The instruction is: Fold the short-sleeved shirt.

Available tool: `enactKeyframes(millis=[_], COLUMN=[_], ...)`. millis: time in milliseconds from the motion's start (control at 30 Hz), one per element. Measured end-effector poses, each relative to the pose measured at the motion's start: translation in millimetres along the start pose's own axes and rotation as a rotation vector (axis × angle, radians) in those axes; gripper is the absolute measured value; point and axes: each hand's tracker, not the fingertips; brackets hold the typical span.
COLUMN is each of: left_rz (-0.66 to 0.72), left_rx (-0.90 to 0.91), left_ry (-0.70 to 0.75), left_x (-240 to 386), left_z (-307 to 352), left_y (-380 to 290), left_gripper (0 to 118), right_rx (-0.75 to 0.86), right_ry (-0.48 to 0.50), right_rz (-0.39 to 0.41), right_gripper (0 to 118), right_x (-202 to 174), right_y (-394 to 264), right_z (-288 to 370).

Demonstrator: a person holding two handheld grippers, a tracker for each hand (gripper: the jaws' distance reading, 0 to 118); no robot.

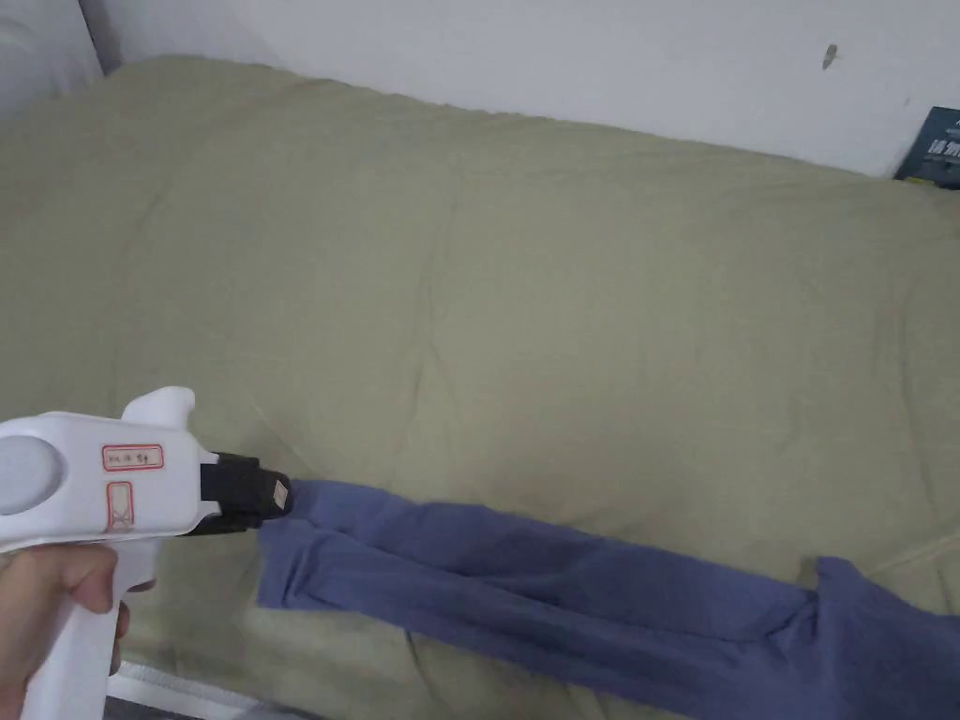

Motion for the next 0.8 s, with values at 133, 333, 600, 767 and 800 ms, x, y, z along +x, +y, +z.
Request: enactKeyframes(millis=[133, 333, 600, 767, 800], left_rz=[-0.012, 0.050, 0.154, 0.205, 0.202], left_rx=[-0.102, -0.262, -0.351, -0.370, -0.372], left_ry=[-0.046, -0.172, -0.411, -0.459, -0.464], left_x=[-5, -21, -39, -18, -15], left_z=[-10, -37, -77, -70, -69], left_y=[7, 10, 18, 4, 3], left_gripper=[98, 116, 116, 112, 101], right_rx=[-0.019, -0.043, -0.054, -0.052, -0.052], right_ry=[-0.002, -0.011, -0.008, 0.000, 0.003], right_rz=[-0.021, -0.063, -0.096, -0.121, -0.125], right_gripper=[1, 1, 1, 1, 1], right_x=[0, 2, 7, 9, 10], right_y=[-2, -8, -9, -7, -7], right_z=[-4, -9, -10, -9, -9])
